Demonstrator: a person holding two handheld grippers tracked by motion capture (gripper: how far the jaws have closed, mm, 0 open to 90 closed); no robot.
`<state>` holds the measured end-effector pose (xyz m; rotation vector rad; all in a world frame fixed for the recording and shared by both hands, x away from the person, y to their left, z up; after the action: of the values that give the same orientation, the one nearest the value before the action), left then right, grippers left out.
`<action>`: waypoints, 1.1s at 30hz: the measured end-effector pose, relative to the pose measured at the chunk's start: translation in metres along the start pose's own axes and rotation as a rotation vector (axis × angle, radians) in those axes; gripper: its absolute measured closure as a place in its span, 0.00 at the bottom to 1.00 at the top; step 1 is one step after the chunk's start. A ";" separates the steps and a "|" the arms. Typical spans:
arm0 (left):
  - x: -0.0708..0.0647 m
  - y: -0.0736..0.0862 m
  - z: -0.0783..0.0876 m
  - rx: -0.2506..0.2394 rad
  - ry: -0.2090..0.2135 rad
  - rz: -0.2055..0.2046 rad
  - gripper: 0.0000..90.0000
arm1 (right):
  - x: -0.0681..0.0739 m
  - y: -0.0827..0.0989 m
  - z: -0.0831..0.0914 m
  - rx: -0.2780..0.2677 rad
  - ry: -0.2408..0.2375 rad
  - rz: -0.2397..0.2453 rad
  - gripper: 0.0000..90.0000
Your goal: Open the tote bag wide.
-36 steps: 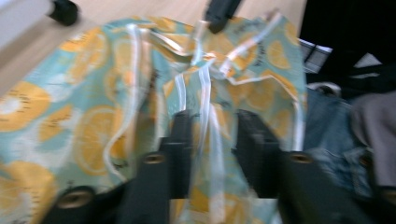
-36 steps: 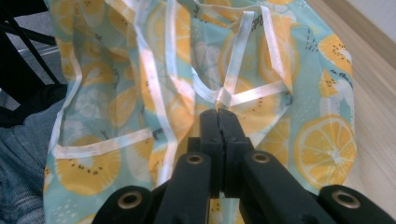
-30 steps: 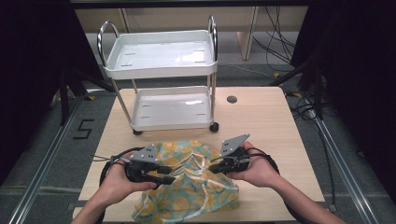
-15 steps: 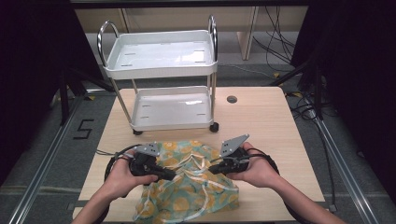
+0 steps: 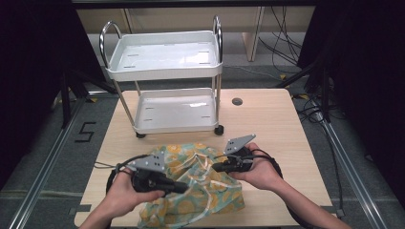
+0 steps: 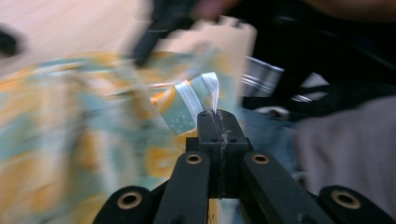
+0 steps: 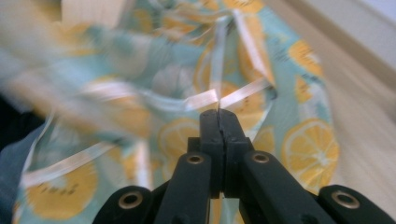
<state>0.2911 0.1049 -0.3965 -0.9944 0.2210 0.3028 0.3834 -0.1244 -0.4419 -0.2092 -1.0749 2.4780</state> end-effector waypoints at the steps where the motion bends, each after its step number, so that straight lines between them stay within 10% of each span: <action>1: -0.008 0.001 -0.006 0.024 0.019 -0.021 1.00 | -0.001 -0.001 0.000 -0.005 0.005 -0.007 1.00; 6: -0.029 0.013 -0.036 0.128 0.080 -0.059 1.00 | -0.005 -0.009 0.000 -0.016 0.076 -0.087 1.00; 11: -0.012 0.033 -0.050 0.192 0.078 0.007 1.00 | -0.008 -0.011 -0.001 -0.032 0.087 -0.071 1.00; 18: -0.006 0.017 -0.032 0.104 -0.003 -0.004 0.65 | -0.007 -0.008 -0.004 -0.021 0.082 -0.085 1.00; 26: 0.007 -0.005 0.008 -0.015 -0.135 -0.033 0.53 | -0.006 -0.007 -0.004 -0.015 0.077 -0.076 1.00; 29: 0.018 0.000 0.004 0.089 -0.259 -0.072 0.54 | -0.006 -0.007 -0.004 -0.014 0.076 -0.077 1.00; 33: 0.029 0.009 -0.013 0.262 -0.299 -0.131 0.49 | -0.007 -0.008 -0.004 -0.020 0.083 -0.086 1.00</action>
<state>0.3146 0.1023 -0.4197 -0.6905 -0.0758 0.2909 0.3936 -0.1200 -0.4388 -0.2637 -1.0524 2.3626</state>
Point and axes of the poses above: each handheld gripper's, and its own axes: z roughly backward along the jaws, y roughly out of its underside, x roughly to its left, the point moved 3 cm from there along -z, roughly forward along the jaws, and after that the axes turned 5 degrees about y, right-handed, at the moved point
